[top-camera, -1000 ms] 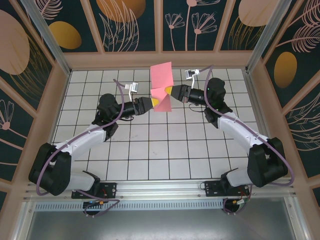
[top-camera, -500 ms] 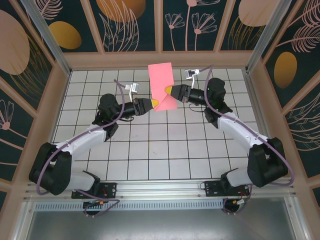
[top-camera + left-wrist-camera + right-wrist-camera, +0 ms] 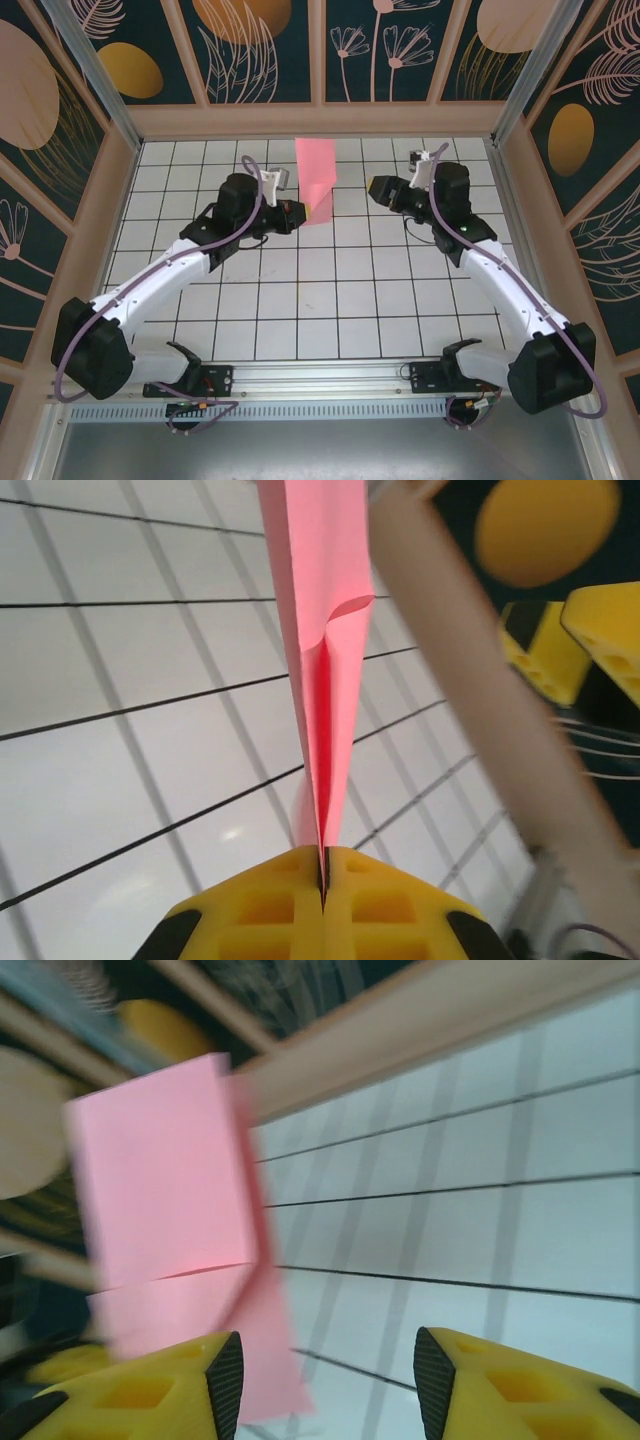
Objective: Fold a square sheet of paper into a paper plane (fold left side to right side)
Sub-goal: Turn over the paper at the center of the table.
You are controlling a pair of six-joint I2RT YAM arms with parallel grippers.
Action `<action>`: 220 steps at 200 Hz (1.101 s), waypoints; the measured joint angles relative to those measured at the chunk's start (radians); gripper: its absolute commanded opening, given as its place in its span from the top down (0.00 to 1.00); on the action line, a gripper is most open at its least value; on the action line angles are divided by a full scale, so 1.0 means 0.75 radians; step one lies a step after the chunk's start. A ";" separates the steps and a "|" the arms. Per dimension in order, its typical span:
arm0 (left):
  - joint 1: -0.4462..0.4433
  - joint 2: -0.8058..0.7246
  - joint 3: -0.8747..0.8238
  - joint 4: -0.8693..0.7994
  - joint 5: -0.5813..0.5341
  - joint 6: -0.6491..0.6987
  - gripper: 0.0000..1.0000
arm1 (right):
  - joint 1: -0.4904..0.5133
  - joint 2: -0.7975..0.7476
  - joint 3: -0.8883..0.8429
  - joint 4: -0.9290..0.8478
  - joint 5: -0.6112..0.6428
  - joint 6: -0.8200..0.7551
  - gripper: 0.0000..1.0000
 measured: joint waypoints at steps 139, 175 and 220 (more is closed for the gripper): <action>-0.344 0.929 0.710 -1.215 -1.068 -0.022 0.90 | -0.120 -0.070 -0.216 -0.321 0.492 -0.092 0.48; -0.345 1.094 0.873 -1.316 -1.044 -0.019 0.78 | -0.140 -0.070 -0.245 -0.310 0.449 -0.092 0.48; -0.350 1.203 1.038 -1.313 -0.864 0.050 0.61 | -0.156 -0.066 -0.277 -0.266 0.390 -0.092 0.48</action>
